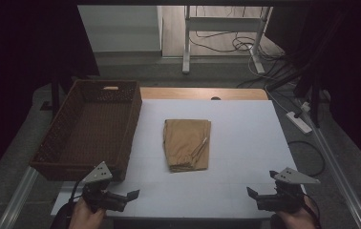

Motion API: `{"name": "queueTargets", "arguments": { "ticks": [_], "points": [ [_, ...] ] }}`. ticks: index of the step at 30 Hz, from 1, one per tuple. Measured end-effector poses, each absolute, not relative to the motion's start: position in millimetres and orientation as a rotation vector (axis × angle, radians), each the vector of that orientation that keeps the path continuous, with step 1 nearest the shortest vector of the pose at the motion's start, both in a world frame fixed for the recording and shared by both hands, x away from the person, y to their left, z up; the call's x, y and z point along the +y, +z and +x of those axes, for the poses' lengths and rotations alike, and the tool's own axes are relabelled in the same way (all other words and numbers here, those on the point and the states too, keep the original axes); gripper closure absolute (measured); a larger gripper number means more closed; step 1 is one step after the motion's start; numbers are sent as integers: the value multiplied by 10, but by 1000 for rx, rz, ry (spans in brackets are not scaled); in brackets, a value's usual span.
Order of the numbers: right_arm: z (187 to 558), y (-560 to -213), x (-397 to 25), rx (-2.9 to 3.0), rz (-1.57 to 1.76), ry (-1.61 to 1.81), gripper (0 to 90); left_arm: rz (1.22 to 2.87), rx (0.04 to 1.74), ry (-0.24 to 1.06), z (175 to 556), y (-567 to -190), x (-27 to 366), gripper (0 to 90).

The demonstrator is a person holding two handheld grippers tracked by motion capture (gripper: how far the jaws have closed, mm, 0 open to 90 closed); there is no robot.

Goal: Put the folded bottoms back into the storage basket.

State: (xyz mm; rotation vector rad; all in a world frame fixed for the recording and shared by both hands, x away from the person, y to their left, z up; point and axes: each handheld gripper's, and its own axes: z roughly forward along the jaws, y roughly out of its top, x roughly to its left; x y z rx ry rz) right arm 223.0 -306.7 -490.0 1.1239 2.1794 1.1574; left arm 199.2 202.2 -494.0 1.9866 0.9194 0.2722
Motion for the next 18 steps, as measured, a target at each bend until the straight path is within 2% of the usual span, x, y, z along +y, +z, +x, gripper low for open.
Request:
{"name": "queueTargets", "arguments": {
  "ticks": [7, 18],
  "points": [
    [2231, -4902, -3062, 2183, 1124, 1156, 11, 1979, 878, 219, 2028, -4958, 1901, 0],
    [2234, -4903, -3060, 2187, 1123, 1155, 11, 2057, 855, 246, 2139, -4993, 1718, 11]
  ]
}}
